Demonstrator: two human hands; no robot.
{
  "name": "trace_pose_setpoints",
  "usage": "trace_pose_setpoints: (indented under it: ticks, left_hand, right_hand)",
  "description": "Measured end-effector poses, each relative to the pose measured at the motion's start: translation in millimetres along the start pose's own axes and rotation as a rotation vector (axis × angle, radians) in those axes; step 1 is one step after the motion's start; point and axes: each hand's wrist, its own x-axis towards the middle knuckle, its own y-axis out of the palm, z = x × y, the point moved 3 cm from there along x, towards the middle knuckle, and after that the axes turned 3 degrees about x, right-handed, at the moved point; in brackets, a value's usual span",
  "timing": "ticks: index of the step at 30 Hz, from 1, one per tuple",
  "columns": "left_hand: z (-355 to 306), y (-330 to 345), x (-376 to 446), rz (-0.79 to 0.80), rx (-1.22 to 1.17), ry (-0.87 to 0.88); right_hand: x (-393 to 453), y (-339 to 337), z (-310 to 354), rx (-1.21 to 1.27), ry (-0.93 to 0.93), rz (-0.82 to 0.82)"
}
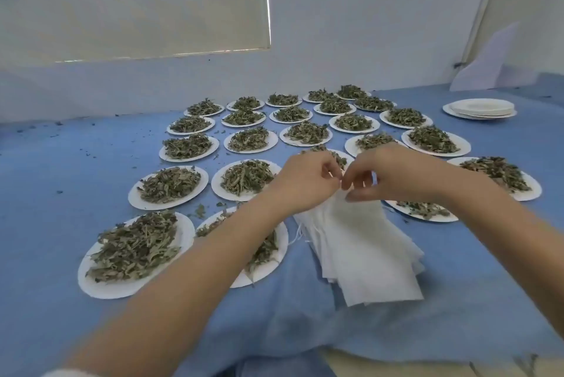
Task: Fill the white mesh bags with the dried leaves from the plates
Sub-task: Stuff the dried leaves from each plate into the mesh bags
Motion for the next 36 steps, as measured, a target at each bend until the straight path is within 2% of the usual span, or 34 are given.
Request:
trace_pose_setpoints:
  ticks: [4,7,10,13,17,19,22,26,30,32,36]
  left_hand:
    - [0.1,12.8,-3.0,0.047,0.186,0.025]
    - [4.6,19.7,-0.7,0.068,0.269,0.038]
    - [5.0,20.3,-2.1,0.048,0.250,0.052]
    - [-1.8,3.9,-7.2,-0.073,0.089,0.067]
    - [-10.8,-34.9,-16.2,-0.187,-0.347,0.010]
    - [-10.0,-56.8,-19.5,-0.250,-0.448,-0.030]
    - [1.6,-87.1,-21.7,-0.400,-0.382,-0.034]
    - [26.4,-112.8,-22.3,-0.559,-0.290,-0.029]
    - [48.9,-124.5,-20.6,-0.612,-0.171,-0.046]
    - [58.2,-128.7,-21.4,-0.618,-0.126,-0.059]
    - [72.7,-138.7,-25.0,-0.669,-0.019,-0.028]
  right_hand:
    - [-2.3,22.9,-8.6,-0.162,0.035,0.081]
    - [-0.2,31.8,-11.4,-0.151,0.025,0.047]
    - [0.4,25.6,-12.1,-0.073,-0.005,-0.040]
    - [-2.7,-0.8,-6.7,0.090,-0.020,-0.187]
    - [0.6,-41.0,9.3,0.414,-0.048,-0.375]
    - [12.8,-54.5,18.4,0.536,-0.080,-0.430]
    - [40.8,-62.9,35.6,0.572,-0.103,-0.451]
    - [77.6,-56.5,61.5,0.498,-0.099,-0.428]
    - [106.4,-42.1,82.4,0.386,-0.096,-0.329]
    - [117.2,-40.1,90.4,0.328,-0.102,-0.344]
    - [134.9,-35.1,98.1,0.446,-0.140,-0.372]
